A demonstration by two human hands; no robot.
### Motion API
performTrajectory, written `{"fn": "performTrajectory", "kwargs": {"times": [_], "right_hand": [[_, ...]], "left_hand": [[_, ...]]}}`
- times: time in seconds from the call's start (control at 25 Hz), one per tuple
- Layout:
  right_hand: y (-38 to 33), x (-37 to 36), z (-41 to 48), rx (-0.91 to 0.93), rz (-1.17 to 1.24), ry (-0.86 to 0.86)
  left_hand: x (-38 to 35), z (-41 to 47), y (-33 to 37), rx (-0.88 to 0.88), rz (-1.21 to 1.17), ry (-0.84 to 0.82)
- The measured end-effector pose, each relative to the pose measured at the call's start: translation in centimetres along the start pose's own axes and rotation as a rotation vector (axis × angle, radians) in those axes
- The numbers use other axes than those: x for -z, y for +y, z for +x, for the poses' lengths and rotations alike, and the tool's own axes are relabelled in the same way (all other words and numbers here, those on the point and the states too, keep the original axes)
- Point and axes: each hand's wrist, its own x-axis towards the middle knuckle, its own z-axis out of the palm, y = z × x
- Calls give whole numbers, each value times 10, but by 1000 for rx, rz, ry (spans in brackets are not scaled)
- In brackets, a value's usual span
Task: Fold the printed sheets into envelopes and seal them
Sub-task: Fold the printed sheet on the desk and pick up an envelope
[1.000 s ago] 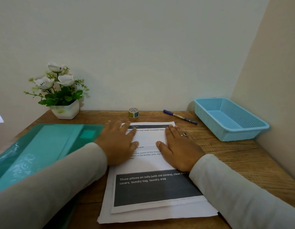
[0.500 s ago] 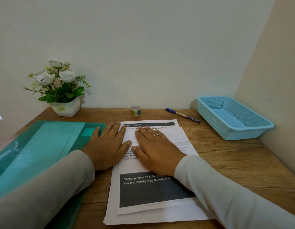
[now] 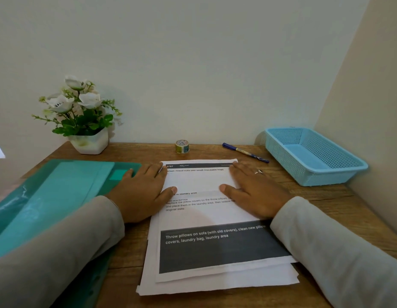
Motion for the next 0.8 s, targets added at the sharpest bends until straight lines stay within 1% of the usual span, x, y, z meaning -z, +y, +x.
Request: {"fn": "performTrajectory", "kwargs": {"times": [0.12, 0.24, 0.52, 0.72, 0.8], "right_hand": [[7, 1, 5, 33, 57, 41], [17, 3, 7, 77, 150, 122], [27, 5, 8, 117, 305, 217], [29, 3, 9, 127, 348, 226], [28, 2, 8, 124, 436, 240]], "left_hand": [[12, 3, -7, -67, -77, 2], [25, 9, -11, -102, -133, 9], [16, 13, -20, -109, -298, 81], [13, 10, -17, -79, -411, 109], [9, 9, -16, -76, -493, 155]]}}
